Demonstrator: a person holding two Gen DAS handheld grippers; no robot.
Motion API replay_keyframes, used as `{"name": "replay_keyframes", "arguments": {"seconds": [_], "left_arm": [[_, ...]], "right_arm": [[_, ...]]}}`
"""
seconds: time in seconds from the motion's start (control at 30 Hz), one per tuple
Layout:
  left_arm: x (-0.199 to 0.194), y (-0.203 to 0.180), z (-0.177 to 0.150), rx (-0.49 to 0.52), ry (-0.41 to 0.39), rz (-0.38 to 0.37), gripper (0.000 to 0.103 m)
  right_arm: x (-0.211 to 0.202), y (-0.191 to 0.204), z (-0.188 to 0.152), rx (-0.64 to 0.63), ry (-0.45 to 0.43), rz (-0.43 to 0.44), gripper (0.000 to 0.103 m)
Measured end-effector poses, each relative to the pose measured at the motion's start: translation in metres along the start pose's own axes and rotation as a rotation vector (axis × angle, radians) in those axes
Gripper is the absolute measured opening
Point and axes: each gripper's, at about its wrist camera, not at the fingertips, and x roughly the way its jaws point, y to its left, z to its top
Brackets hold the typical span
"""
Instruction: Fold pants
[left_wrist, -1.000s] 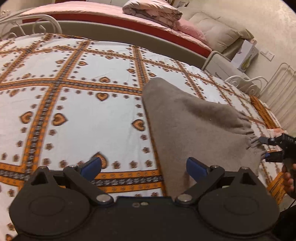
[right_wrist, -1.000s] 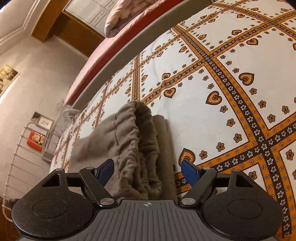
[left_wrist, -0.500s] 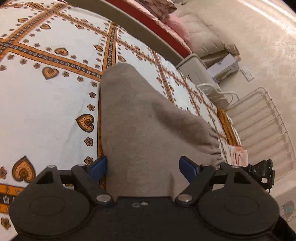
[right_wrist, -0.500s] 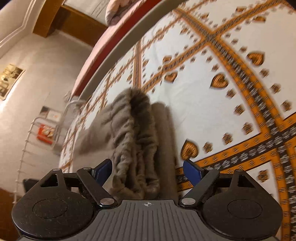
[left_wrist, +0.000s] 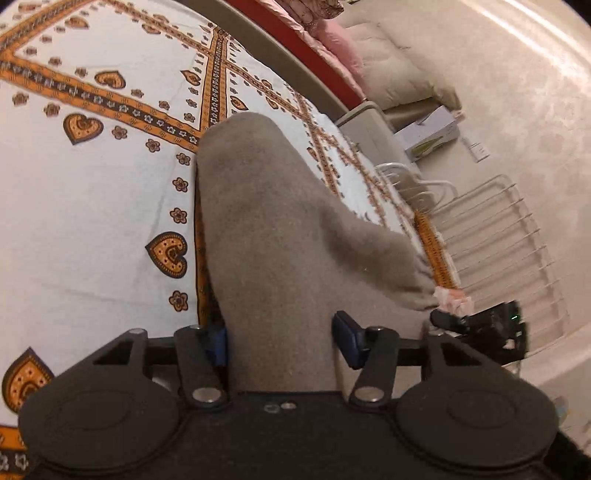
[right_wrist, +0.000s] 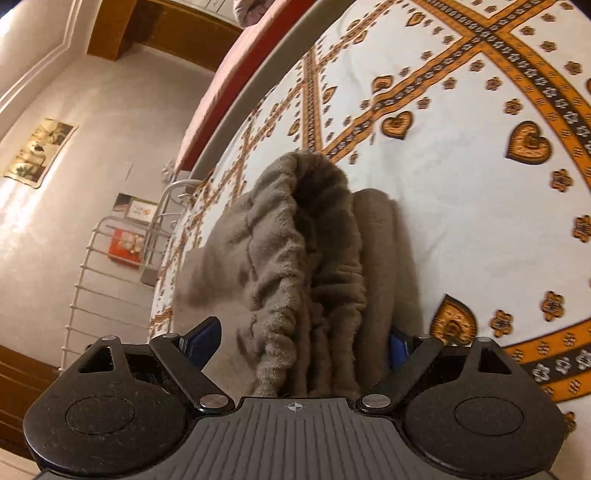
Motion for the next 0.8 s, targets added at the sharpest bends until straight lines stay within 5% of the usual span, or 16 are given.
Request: {"name": "replay_keyframes", "arguments": {"seconds": [0.07,0.17,0.3,0.6,0.67,0.7,0.73,0.77,0.8], "left_arm": [[-0.001,0.005,-0.001,-0.010,-0.012,-0.020,0.038],[-0.005,0.007,-0.001,-0.053,-0.043,-0.067,0.024],[-0.017,-0.003,0.006,-0.054,-0.115,-0.163,0.017],[0.005,-0.016,0.075,0.022,-0.225,-0.189,0.017],[0.018,-0.009,0.085,0.050,-0.240,-0.095,0.024],[0.025,-0.004,0.087,0.045,-0.254,-0.010,0.035],[0.032,0.000,0.085,0.036,-0.263,0.082,0.036],[0.038,0.002,0.082,0.048,-0.250,0.154,0.036],[0.039,-0.001,0.077,0.084,-0.258,0.169,0.039]], "right_arm": [[0.001,0.000,0.000,-0.008,0.003,-0.005,0.087],[0.005,0.011,-0.004,-0.071,0.006,-0.050,0.057],[-0.005,0.024,-0.001,-0.100,-0.025,-0.005,0.052],[0.000,0.042,0.064,-0.138,-0.107,0.078,0.052],[0.010,0.039,0.085,-0.177,-0.143,0.031,0.056],[0.018,0.035,0.092,-0.207,-0.161,-0.051,0.078],[0.029,0.028,0.098,-0.214,-0.159,-0.198,0.087],[0.036,0.023,0.100,-0.213,-0.153,-0.270,0.087],[0.039,0.019,0.099,-0.222,-0.152,-0.246,0.088]]}}
